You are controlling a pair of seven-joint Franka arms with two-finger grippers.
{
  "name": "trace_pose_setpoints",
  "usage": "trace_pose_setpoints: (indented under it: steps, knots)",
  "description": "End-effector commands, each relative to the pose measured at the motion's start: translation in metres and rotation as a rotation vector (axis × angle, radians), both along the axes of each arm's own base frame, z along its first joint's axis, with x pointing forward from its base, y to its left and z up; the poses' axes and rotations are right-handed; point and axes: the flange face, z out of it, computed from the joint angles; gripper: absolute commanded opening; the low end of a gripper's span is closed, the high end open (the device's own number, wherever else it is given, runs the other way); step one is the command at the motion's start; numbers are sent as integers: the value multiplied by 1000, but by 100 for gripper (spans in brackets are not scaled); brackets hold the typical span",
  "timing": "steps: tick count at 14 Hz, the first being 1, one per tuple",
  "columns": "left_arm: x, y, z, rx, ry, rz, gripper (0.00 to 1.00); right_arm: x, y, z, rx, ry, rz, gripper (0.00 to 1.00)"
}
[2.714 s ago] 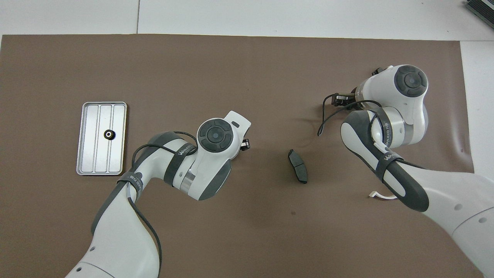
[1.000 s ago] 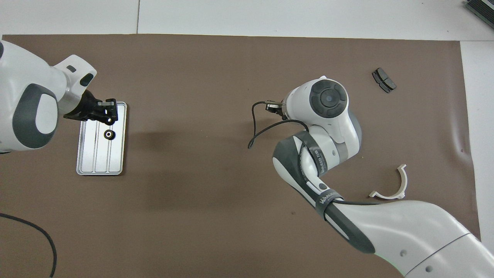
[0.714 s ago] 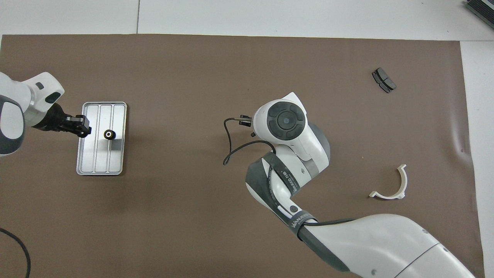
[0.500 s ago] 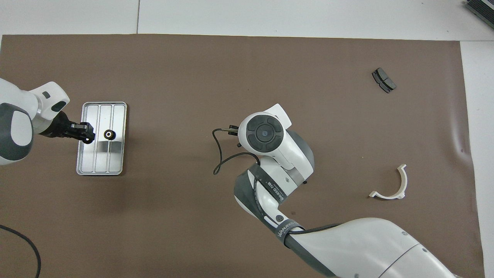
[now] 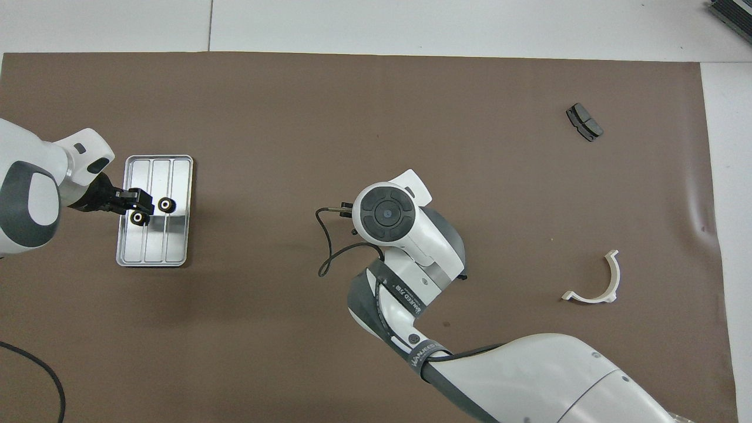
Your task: Pick bearing gear from pile to tray
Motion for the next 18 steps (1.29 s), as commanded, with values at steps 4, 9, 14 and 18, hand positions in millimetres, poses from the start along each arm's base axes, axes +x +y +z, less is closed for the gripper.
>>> trace_pose_setpoints:
  steps: [4, 9, 14, 18]
  knots:
    - [-5, -164, 26, -2, -70, 204, 70, 37, -64, 62, 5, -80, -95, 100]
    - [-23, -288, 16, -33, -118, 271, 65, 59, -163, 112, -25, -111, -120, 100]
    - [-47, -353, -16, -48, -144, 242, 59, 61, -231, 162, -81, -105, -121, 100]
    - [-64, -382, -31, -46, -141, 197, 55, 46, -268, 212, -19, -58, -70, 100]
